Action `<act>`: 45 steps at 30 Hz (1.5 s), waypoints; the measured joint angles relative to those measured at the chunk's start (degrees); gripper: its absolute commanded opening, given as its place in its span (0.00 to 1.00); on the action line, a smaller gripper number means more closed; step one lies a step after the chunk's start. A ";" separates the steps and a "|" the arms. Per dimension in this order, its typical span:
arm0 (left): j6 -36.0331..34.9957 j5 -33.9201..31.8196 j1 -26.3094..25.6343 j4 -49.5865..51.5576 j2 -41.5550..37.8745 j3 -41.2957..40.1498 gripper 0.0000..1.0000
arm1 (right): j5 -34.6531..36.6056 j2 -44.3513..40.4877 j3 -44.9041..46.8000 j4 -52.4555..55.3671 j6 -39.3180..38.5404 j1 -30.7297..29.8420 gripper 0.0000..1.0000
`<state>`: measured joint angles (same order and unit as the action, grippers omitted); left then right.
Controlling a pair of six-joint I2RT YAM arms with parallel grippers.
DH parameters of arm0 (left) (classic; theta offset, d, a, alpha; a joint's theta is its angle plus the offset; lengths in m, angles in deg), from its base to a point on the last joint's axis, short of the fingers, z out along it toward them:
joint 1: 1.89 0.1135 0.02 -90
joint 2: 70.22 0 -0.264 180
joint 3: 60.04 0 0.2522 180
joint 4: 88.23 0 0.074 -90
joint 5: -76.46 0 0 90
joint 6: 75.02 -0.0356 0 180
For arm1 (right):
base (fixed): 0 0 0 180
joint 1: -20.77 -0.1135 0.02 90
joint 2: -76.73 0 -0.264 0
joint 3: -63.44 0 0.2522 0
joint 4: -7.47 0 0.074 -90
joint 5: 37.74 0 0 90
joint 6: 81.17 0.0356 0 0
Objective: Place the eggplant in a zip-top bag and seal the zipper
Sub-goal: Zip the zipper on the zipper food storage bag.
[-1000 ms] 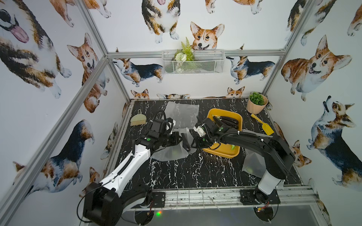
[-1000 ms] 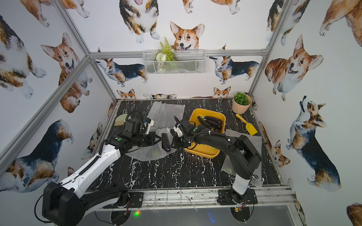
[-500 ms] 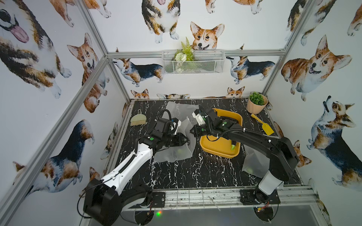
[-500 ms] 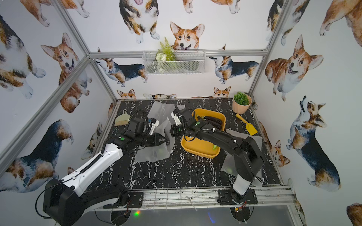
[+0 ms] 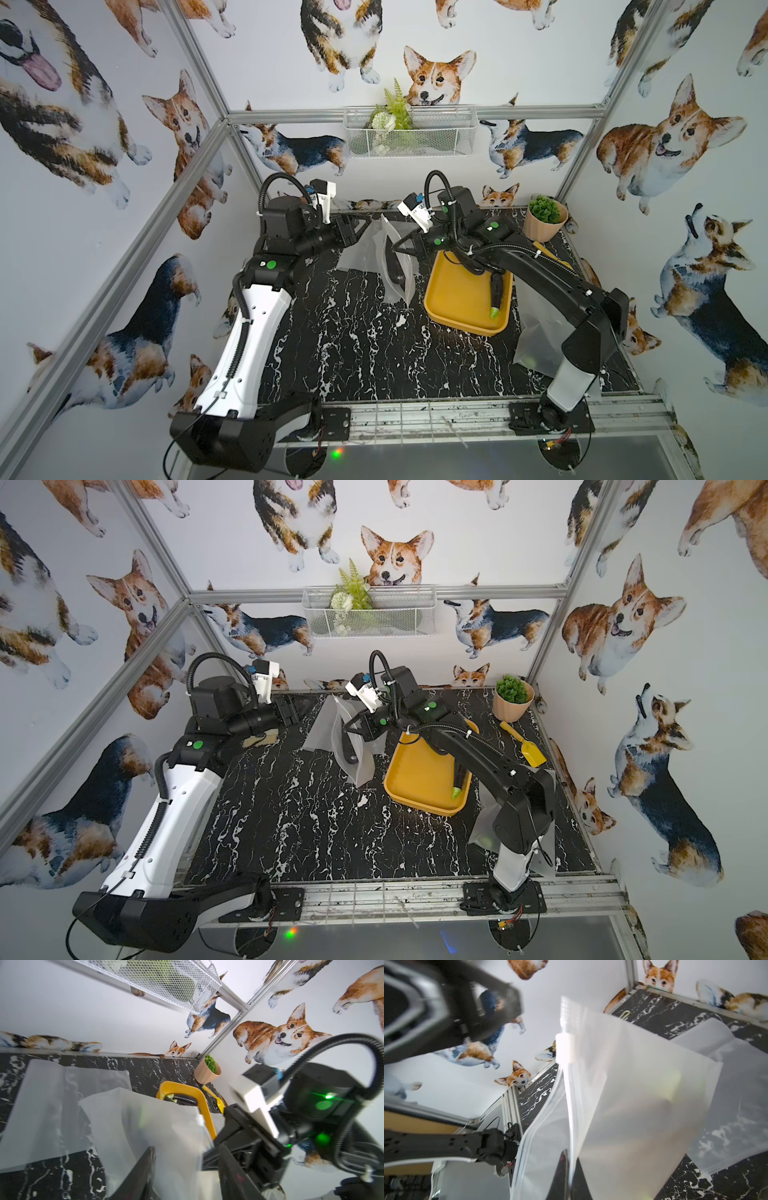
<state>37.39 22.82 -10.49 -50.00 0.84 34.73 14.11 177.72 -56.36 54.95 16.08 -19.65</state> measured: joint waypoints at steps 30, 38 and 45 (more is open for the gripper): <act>-37.92 24.72 -4.13 11.41 0.90 1.79 0.62 | -21.64 -1.16 -6.49 26.91 -15.69 0.39 0.00; -39.01 24.20 -4.92 12.15 1.27 1.79 0.35 | -21.51 -1.11 -6.32 26.77 -15.76 0.37 0.00; -40.70 22.36 -4.96 14.80 0.94 1.79 0.00 | -19.96 -1.27 -5.11 25.64 -14.93 1.20 0.00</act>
<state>-3.31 45.18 -15.45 -35.21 1.78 36.53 -5.85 176.45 -61.48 80.59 1.15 -18.45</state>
